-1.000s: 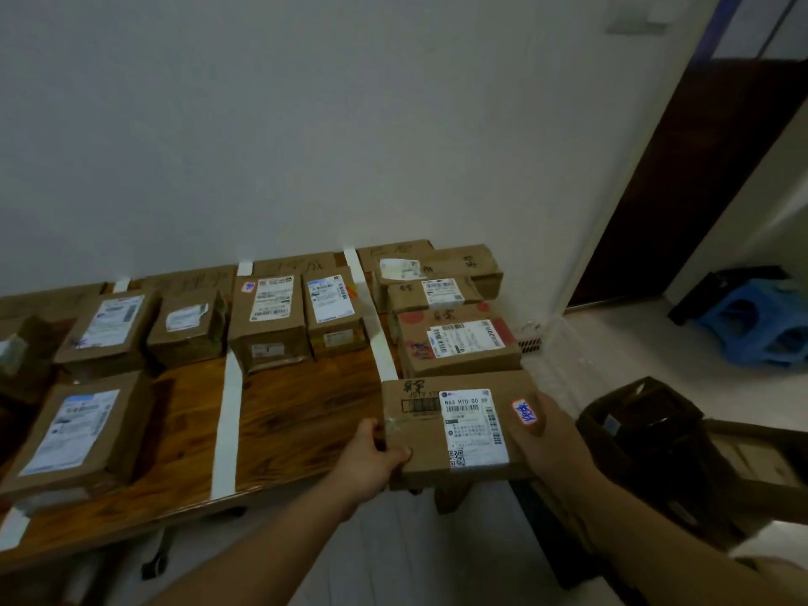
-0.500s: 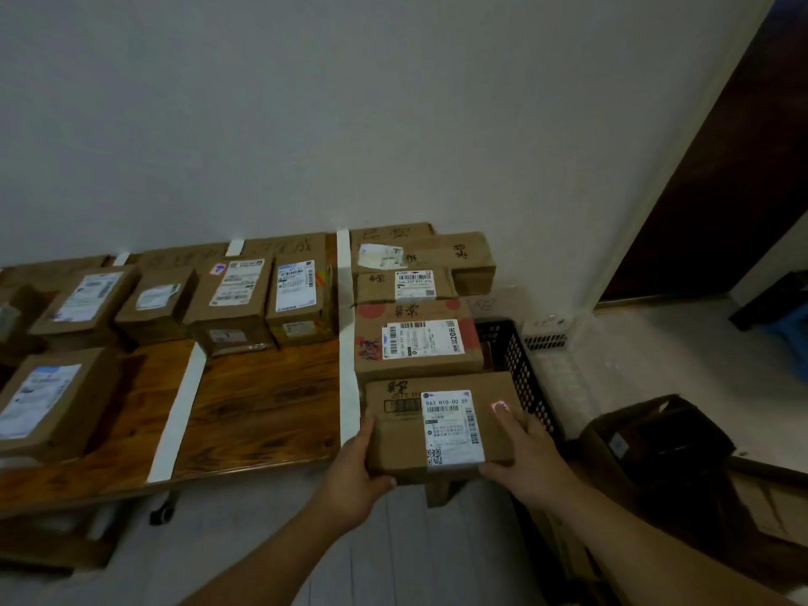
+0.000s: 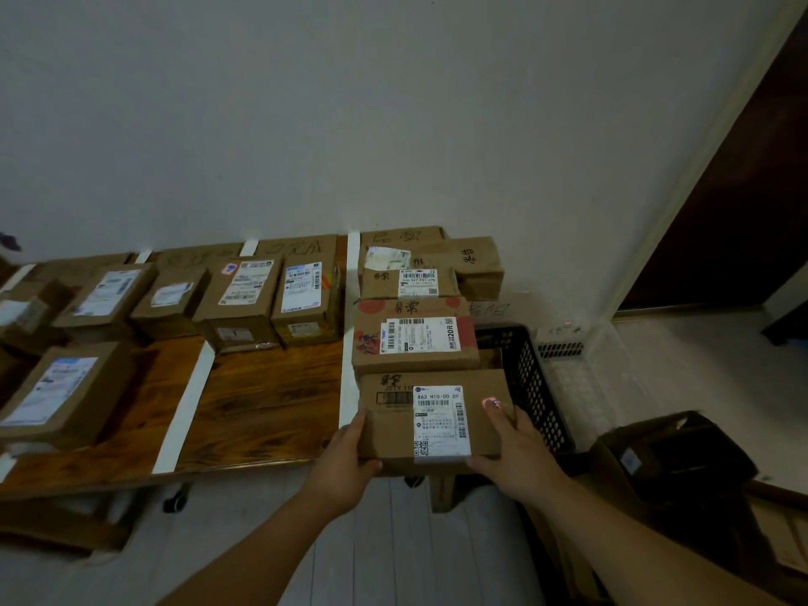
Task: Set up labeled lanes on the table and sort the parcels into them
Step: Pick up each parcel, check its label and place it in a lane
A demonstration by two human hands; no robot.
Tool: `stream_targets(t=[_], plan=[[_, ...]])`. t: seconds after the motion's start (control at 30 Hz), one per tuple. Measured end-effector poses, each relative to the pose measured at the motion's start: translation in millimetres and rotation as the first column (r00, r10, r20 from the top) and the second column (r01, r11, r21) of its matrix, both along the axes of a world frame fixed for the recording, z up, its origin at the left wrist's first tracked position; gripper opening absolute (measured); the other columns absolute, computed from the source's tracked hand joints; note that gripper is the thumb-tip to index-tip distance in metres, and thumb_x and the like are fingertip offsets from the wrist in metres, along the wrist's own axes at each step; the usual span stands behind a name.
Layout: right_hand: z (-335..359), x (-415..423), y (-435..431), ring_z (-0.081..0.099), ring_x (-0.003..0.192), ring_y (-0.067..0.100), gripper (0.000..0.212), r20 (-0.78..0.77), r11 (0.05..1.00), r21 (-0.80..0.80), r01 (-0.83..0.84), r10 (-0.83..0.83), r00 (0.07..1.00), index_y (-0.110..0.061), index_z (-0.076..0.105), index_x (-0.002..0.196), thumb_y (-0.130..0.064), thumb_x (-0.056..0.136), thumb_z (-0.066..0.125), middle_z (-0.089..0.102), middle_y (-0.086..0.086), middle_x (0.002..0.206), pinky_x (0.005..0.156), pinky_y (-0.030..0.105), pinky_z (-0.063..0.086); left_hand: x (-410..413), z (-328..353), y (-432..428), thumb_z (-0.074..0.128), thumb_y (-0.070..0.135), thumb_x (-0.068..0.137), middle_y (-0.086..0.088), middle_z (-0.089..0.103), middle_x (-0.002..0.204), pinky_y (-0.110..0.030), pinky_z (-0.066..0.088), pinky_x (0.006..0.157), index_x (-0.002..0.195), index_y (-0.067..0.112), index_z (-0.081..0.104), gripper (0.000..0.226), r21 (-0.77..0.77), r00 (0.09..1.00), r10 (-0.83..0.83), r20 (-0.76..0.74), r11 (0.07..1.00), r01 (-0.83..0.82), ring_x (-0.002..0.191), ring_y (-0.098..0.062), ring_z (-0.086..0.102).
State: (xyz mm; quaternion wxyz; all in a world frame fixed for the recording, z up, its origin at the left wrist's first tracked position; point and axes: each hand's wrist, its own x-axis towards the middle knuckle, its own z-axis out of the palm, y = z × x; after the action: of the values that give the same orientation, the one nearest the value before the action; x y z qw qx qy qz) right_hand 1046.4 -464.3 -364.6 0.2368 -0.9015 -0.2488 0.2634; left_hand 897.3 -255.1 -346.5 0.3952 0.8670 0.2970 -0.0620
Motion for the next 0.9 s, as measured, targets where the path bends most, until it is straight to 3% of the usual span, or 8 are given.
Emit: stream_targets(t=[0.2, 0.43, 0.9], plan=[[-0.3, 0.4, 0.7, 0.015, 0.143, 0.031, 0.103, -0.004, 0.999, -0.035, 0.002, -0.002, 1.000, -0.034, 0.000, 0.152, -0.056, 0.077, 0.067, -0.007, 0.006, 0.158, 0.116, 0.043, 0.024, -5.1, 4.4, 7.2, 0.066, 0.020, 0.087, -0.001, 0.025, 0.153, -0.035, 0.038, 0.106, 0.151, 0.031, 0.009, 0.087, -0.001, 0.999, 0.002, -0.040, 1.000, -0.002, 0.136, -0.023, 0.034], [-3.9, 0.6, 7.5, 0.020, 0.142, 0.031, 0.100, 0.013, 0.999, -0.032, 0.003, -0.003, 1.000, -0.030, 0.002, 0.153, -0.054, 0.079, 0.067, -0.002, 0.008, 0.157, 0.115, 0.043, 0.027, -6.1, 1.0, 6.2, 0.056, 0.021, 0.094, -0.005, 0.044, 0.144, -0.030, 0.047, 0.093, 0.151, 0.030, 0.012, 0.073, 0.027, 0.996, 0.046, -0.079, 0.999, -0.044, 0.122, -0.019, 0.051], [-8.5, 15.2, 14.3, 0.016, 0.144, 0.032, 0.102, 0.007, 0.999, -0.045, -0.016, 0.016, 1.000, -0.029, 0.004, 0.153, -0.055, 0.078, 0.068, -0.005, 0.011, 0.158, 0.117, 0.042, 0.023, 3.1, 2.7, 7.3, 0.056, 0.019, 0.093, -0.004, 0.039, 0.148, -0.034, 0.046, 0.098, 0.151, 0.030, 0.014, 0.072, 0.031, 0.996, 0.073, -0.052, 0.997, -0.072, 0.129, -0.021, 0.045]])
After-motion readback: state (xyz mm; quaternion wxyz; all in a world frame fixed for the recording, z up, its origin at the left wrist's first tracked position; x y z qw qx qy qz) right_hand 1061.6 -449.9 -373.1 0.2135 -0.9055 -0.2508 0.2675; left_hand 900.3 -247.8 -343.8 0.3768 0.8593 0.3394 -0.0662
